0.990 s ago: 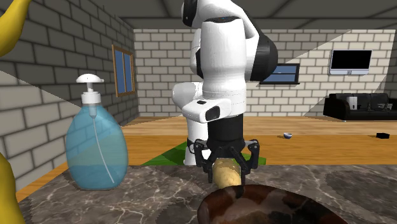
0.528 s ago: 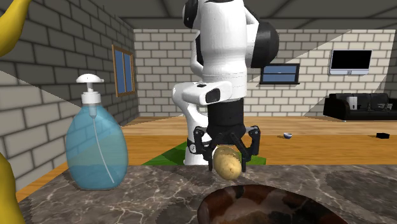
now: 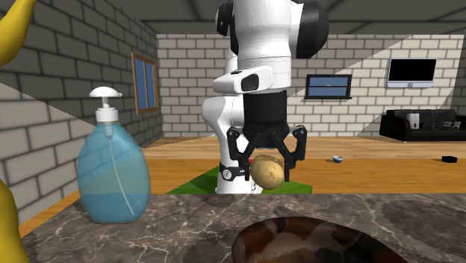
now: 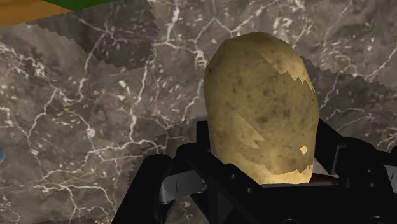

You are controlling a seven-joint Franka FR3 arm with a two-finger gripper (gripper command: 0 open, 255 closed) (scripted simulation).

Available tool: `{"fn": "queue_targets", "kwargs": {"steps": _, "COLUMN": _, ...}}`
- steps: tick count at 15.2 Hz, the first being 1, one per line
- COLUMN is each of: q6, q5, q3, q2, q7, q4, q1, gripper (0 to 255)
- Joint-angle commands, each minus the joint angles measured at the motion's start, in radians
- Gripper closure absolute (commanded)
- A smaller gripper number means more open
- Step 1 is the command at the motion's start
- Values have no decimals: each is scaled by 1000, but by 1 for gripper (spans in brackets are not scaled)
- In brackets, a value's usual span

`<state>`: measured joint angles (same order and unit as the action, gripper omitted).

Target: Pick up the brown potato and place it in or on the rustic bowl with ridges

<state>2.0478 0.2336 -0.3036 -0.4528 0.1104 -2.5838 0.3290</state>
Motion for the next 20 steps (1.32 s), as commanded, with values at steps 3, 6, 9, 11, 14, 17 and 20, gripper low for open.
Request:
{"fn": "queue_targets", "kwargs": {"steps": 3, "q6": -63, "q5": -5, "q3": 7, "q2": -24, "q7": 5, "q4": 39, "q1": 0, "gripper": 255}}
{"fn": "queue_targets", "kwargs": {"steps": 6, "q6": -108, "q5": -8, "q3": 14, "q2": -40, "q7": 7, "q4": 68, "q1": -1, "gripper": 255}}
{"fn": "queue_targets", "kwargs": {"steps": 9, "q6": -152, "q5": -12, "q3": 20, "q2": -53, "q7": 10, "q4": 99, "q1": -2, "gripper": 255}}
{"fn": "queue_targets", "kwargs": {"steps": 11, "q6": -181, "q5": -15, "q3": 23, "q2": -61, "q7": 11, "q4": 120, "q1": -3, "gripper": 255}}
{"fn": "queue_targets", "kwargs": {"steps": 14, "q6": -224, "q5": -19, "q3": 29, "q2": -70, "q7": 14, "q4": 154, "q1": -4, "gripper": 255}}
{"fn": "queue_targets", "kwargs": {"steps": 17, "q6": -265, "q5": -22, "q3": 34, "q2": -77, "q7": 17, "q4": 189, "q1": -5, "gripper": 255}}
{"fn": "queue_targets", "kwargs": {"steps": 20, "q6": -254, "q5": -34, "q3": 18, "q2": 8, "q7": 35, "q4": 264, "q1": -14, "gripper": 255}}
